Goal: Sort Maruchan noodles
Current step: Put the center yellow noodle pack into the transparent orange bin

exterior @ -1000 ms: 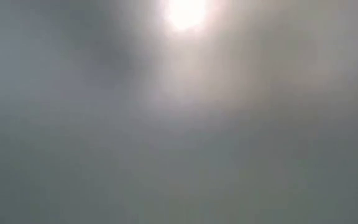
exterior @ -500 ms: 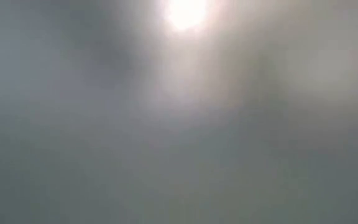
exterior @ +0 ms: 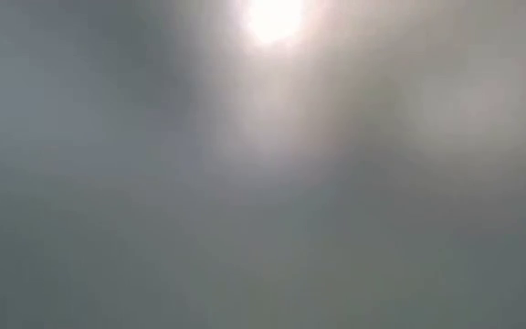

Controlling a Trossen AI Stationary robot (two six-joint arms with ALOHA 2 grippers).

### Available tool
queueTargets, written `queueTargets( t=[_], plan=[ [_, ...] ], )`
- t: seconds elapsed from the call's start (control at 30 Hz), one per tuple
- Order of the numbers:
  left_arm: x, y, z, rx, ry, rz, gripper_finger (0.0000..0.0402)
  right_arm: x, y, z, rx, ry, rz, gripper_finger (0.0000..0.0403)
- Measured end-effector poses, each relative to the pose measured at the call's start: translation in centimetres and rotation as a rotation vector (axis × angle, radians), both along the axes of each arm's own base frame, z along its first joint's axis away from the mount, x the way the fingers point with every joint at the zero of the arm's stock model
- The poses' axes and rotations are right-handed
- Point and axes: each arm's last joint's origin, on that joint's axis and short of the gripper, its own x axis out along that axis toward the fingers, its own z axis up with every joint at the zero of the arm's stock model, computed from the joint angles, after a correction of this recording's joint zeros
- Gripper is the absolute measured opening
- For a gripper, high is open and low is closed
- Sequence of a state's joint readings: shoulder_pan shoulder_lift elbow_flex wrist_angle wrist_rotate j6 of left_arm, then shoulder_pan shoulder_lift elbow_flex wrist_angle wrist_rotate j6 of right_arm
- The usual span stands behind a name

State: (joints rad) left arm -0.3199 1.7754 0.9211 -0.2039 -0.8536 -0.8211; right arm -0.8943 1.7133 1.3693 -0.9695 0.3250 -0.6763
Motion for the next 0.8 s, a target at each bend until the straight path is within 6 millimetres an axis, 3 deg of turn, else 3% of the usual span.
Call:
queueTargets(
  t=[0.23,0.4,0.8],
  plan=[
    [0.0,0.0,0.0,0.000,-0.001,0.000,0.0000,-0.1,-0.4,0.0,-0.039,0.014,-0.015,0.0177],
    [0.0,0.0,0.0,0.000,-0.002,0.000,0.0000,-0.2,-0.9,0.2,-0.175,0.089,-0.080,0.0211],
    [0.0,0.0,0.0,-0.002,-0.004,0.002,0.0000,-0.6,0.0,1.1,-0.201,0.086,-0.203,0.0219]
  ],
)
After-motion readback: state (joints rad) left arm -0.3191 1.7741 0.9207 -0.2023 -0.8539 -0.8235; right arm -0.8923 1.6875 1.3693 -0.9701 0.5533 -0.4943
